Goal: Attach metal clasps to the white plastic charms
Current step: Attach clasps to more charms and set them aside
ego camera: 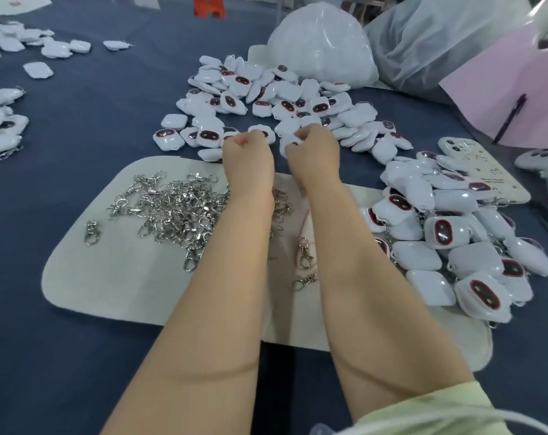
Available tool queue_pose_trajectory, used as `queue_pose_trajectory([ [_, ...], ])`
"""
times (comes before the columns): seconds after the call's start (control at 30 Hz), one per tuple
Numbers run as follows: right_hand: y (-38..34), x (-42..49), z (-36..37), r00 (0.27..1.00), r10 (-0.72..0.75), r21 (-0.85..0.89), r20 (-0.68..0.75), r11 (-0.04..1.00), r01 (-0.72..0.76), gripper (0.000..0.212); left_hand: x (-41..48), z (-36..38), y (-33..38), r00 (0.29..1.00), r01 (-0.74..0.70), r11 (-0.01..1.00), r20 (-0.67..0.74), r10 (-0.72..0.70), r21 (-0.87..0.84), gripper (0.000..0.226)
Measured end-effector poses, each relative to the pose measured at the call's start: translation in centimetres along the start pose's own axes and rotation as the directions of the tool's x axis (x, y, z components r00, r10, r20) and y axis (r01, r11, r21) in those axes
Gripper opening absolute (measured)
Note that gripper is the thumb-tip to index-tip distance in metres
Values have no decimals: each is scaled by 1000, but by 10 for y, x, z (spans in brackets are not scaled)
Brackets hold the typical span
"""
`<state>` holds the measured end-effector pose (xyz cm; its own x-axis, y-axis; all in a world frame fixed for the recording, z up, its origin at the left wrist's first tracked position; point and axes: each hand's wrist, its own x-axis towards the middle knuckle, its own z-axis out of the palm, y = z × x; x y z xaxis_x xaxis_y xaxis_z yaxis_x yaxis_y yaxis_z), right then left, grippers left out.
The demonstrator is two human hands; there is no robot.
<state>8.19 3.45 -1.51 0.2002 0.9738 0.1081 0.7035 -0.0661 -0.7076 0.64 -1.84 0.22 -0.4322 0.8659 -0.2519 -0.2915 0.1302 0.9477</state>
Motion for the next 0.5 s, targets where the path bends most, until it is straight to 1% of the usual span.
queue_pose_trajectory([
  [0.03, -3, -7, -9, 1000, -13, 142, -16, 990, 15, 32, -4, -2, 2, 999, 10, 1000, 34, -10, 3, 10],
  [0.07, -7, -15, -17, 999, -24, 277, -24, 960, 30, 26, -8, -4, 2, 998, 9, 1000, 67, -9, 4, 11],
  [0.1, -9, -25, -23, 999, -35, 376, -16, 926, 39, 17, -12, -6, 2, 995, 5, 1000, 98, -6, 9, 18],
  [0.13, -12, -35, -28, 999, -52, 435, 7, 899, 44, 7, -16, -9, 2, 990, -8, 1000, 139, 7, 6, 22],
  [0.2, -14, -56, -35, 994, -91, 465, 57, 884, 54, 7, -28, -15, 0, 980, -58, 998, 189, 61, -22, 22],
  [0.23, -13, -64, -37, 992, -106, 449, 62, 891, 67, 8, -32, -19, -2, 978, -95, 995, 188, 96, -18, 21],
  [0.27, -10, -73, -39, 991, -122, 395, 47, 914, 94, 10, -36, -25, -6, 977, -130, 992, 170, 127, 4, 21],
  [0.33, -1, -89, -42, 984, -180, 204, -3, 963, 177, 13, -44, -37, -13, 980, -169, 985, 110, 164, 29, 22],
  [0.37, 5, -96, -42, 979, -203, 124, 6, 972, 200, 14, -46, -43, -17, 983, -165, 986, 82, 163, 17, 23],
  [0.43, 13, -110, -34, 970, -213, -22, 118, 976, 217, 23, -51, -52, -22, 990, -119, 991, 69, 122, -54, 23],
  [0.47, 16, -116, -28, 961, -210, -113, 181, 966, 232, 27, -54, -55, -24, 992, -98, 991, 75, 105, -94, 22],
  [0.5, 18, -121, -21, 954, -213, -189, 212, 949, 254, 27, -57, -57, -27, 992, -88, 988, 80, 99, -124, 19],
])
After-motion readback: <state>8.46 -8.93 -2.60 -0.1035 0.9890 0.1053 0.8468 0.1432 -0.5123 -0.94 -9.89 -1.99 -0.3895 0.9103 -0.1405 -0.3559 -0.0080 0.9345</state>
